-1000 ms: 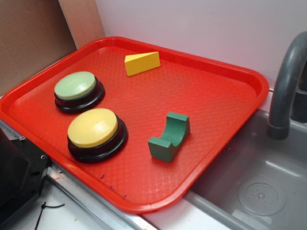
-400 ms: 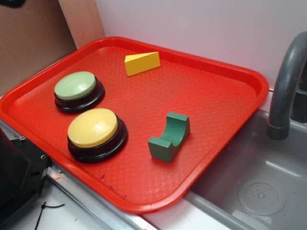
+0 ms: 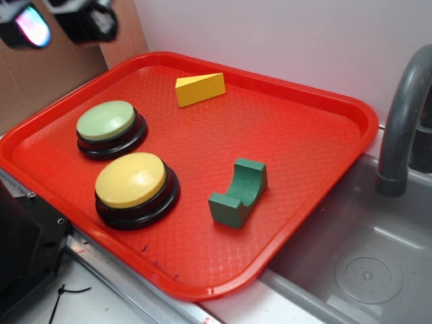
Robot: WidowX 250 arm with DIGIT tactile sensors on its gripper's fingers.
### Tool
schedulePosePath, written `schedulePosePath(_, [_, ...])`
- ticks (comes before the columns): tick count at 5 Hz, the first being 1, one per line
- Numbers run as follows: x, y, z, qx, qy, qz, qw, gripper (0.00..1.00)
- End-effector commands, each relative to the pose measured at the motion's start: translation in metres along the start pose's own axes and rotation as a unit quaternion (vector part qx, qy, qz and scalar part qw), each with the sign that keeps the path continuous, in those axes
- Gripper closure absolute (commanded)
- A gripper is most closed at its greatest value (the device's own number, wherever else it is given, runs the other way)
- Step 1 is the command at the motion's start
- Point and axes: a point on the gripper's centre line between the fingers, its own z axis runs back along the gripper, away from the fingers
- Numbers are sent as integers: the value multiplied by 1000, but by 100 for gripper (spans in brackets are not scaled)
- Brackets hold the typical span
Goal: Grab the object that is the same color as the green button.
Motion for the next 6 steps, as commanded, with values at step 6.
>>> schedulePosePath(6, [0, -80, -160, 50, -38, -21, 998, 0])
